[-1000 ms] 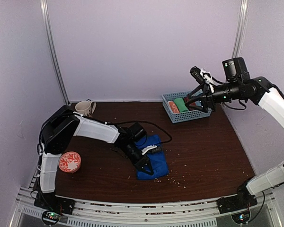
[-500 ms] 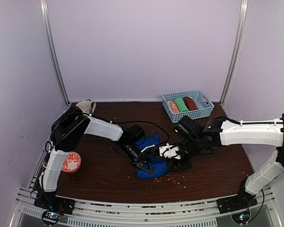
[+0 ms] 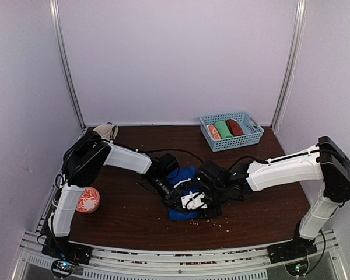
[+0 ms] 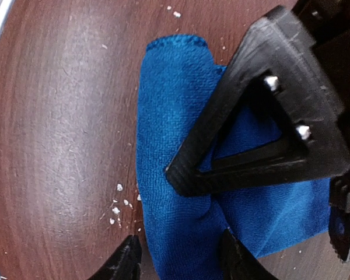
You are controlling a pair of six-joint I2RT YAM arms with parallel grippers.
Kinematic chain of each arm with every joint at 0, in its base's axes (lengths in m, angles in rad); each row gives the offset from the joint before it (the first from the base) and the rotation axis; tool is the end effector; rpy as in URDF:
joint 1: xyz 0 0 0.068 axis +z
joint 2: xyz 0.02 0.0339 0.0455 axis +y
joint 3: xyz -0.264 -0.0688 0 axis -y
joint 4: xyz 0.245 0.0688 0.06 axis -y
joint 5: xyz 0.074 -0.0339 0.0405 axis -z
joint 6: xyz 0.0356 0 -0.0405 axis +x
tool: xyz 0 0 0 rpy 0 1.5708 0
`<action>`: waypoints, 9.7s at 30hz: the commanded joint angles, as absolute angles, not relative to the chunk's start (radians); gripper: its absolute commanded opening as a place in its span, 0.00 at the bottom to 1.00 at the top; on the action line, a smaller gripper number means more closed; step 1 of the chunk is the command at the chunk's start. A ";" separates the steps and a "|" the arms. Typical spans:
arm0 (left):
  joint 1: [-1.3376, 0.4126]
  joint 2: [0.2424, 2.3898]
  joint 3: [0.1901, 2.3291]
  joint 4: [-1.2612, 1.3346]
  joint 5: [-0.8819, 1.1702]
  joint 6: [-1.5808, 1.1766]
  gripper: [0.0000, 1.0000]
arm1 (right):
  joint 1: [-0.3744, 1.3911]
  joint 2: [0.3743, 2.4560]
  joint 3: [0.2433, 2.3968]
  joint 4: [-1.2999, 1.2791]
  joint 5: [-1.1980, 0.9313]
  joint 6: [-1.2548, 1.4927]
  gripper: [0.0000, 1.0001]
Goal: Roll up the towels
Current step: Roll the towel at the center of the board.
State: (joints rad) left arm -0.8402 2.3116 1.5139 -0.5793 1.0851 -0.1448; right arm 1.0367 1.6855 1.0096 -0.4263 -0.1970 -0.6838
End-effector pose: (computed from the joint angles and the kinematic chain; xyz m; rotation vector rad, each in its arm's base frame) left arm 0.2633 -0.3410 0.0859 -0.9587 -2.2286 1.3979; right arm 0.1610 0.2859 0.1721 -2.0807 1.7067 0.3745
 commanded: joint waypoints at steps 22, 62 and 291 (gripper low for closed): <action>-0.824 1.733 1.040 0.033 0.331 -0.359 0.26 | 0.806 1.954 1.246 -0.861 -0.695 -0.667 0.08; -1.216 1.798 1.109 -0.159 -0.032 0.215 0.50 | 0.655 2.344 1.597 -1.190 -0.912 -0.564 0.10; -0.901 2.284 1.335 -0.409 0.949 -0.166 0.13 | 1.046 1.681 1.069 -0.515 -0.164 -0.746 0.48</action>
